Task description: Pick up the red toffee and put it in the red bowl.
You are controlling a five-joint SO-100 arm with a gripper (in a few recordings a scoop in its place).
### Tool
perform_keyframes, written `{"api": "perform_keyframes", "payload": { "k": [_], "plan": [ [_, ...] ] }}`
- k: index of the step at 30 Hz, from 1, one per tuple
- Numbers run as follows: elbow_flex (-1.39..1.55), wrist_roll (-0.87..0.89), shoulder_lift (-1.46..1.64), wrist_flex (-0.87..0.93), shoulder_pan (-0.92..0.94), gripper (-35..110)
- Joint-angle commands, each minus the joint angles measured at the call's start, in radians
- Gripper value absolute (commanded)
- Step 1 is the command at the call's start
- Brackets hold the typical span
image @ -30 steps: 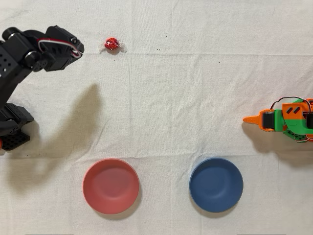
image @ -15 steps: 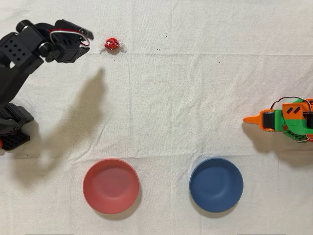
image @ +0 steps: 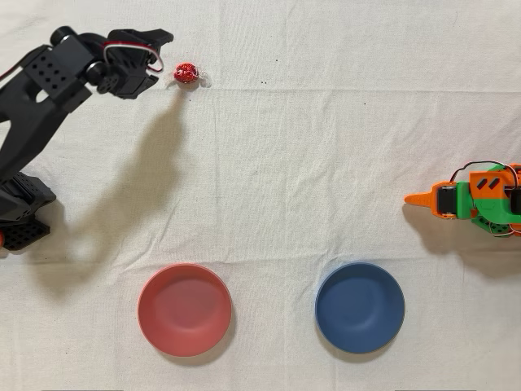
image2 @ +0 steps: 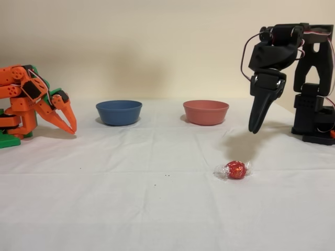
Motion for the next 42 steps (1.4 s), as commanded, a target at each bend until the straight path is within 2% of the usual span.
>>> {"api": "perform_keyframes", "payload": {
  "k": [1, 21, 32, 42],
  "plan": [
    [-0.084, -0.012, -0.011, -0.02, -0.014, 31],
    [0.072, -0.121, -0.067, -0.227, 0.087, 31],
    [0.189, -0.083, -0.074, -0.339, 0.078, 31],
    [0.166, -0.048, -0.117, -0.35, 0.046, 31]
  ]
}}
